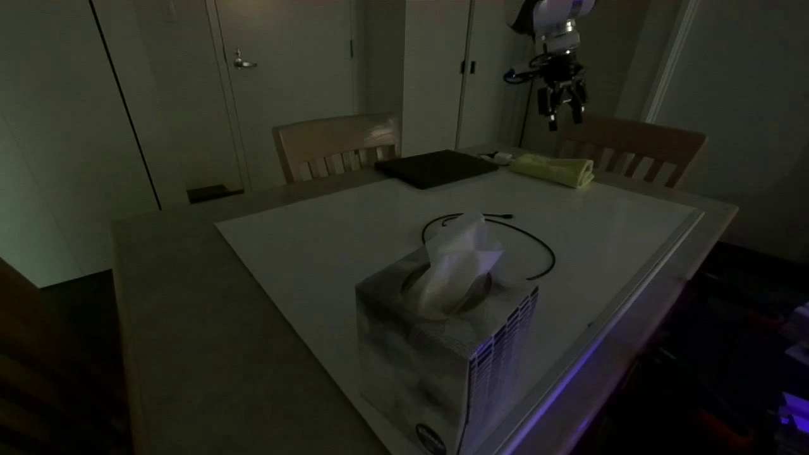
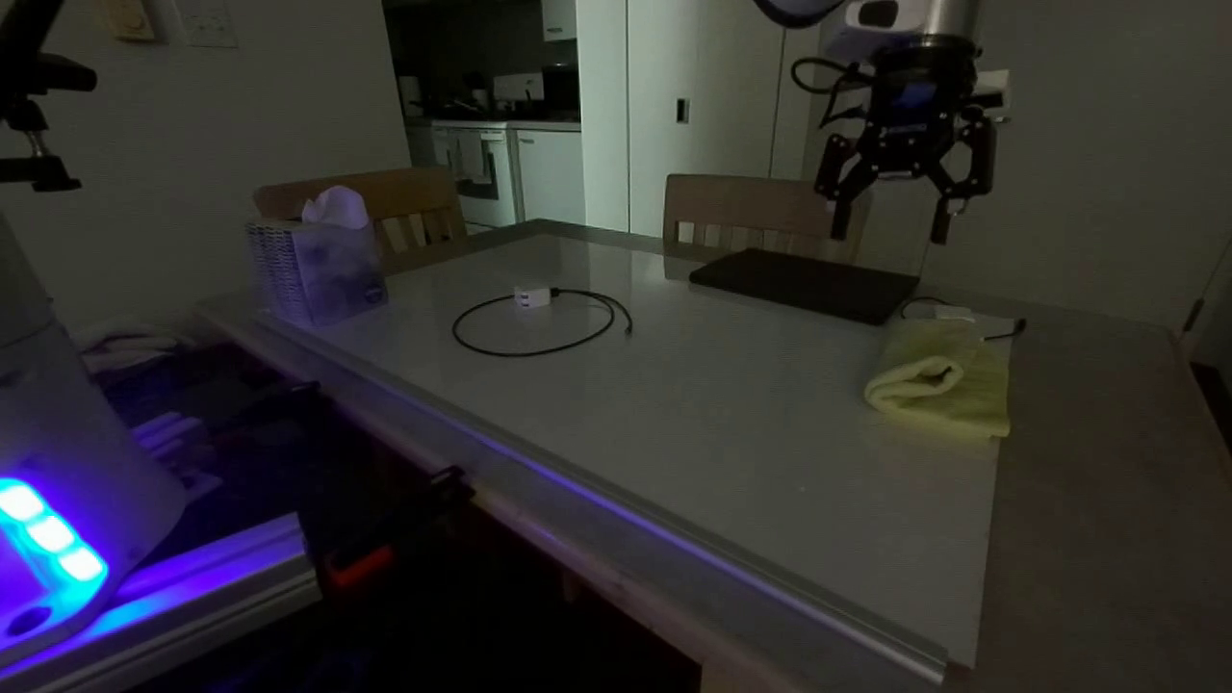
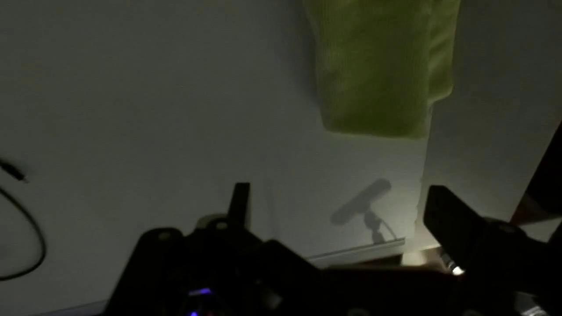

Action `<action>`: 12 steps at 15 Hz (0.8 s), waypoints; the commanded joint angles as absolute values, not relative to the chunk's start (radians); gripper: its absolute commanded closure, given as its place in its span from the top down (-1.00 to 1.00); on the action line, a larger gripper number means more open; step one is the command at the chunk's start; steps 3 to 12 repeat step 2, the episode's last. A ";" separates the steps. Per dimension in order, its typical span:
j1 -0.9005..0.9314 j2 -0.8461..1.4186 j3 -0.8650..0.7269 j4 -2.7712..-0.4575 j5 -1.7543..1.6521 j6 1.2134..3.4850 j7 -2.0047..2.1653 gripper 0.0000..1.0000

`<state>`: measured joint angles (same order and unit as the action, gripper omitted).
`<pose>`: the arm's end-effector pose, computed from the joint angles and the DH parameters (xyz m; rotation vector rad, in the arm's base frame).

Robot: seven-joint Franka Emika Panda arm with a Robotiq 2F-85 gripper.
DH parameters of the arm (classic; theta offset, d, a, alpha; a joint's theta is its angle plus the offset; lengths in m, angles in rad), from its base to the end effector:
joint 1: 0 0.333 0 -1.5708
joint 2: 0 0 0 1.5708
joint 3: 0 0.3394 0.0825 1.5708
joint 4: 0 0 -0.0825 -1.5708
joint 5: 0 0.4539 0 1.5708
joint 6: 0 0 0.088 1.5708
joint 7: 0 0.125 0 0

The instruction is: Pick up the yellow cloth from the table and move it to the right.

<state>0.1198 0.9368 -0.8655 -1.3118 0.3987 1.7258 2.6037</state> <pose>0.6844 -0.3720 0.2537 -0.2311 -2.7780 0.1639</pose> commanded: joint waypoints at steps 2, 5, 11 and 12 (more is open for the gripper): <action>0.278 1.053 -1.150 -1.279 0.645 1.463 2.603 1.00; 0.278 1.053 -1.150 -1.279 0.645 1.463 2.603 1.00; 0.278 1.053 -1.150 -1.279 0.645 1.463 2.603 1.00; 0.278 1.053 -1.150 -1.279 0.645 1.463 2.603 1.00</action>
